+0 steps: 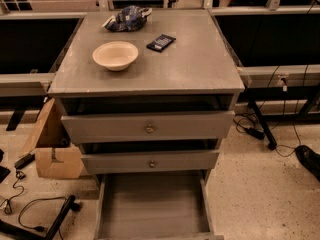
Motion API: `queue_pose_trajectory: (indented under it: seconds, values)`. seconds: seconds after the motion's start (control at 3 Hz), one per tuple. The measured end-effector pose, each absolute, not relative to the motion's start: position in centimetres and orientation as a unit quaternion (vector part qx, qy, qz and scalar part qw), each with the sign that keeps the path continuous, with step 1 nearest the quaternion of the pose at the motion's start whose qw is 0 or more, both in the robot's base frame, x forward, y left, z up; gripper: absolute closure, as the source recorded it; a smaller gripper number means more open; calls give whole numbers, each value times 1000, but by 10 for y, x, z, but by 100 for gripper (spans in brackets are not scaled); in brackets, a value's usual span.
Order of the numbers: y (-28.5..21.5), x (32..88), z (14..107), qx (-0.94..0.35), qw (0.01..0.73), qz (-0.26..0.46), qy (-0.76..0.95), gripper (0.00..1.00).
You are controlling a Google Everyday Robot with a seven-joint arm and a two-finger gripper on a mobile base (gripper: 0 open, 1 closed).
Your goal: Close bottom drawer
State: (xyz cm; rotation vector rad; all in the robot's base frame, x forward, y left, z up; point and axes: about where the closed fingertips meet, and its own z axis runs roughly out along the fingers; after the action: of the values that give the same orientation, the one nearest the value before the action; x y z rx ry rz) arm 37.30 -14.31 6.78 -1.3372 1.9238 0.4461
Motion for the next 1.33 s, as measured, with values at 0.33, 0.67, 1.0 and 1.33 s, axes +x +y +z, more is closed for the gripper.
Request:
queue_pose_trajectory:
  seconds: [0.33, 0.67, 1.0, 1.33]
  values:
    - [-139, 377, 71, -522, 375, 176, 746, 100]
    - [-139, 375, 71, -522, 375, 176, 746, 97]
    - [-139, 375, 71, -522, 375, 176, 746, 74]
    - [-139, 375, 71, -522, 375, 176, 746, 51]
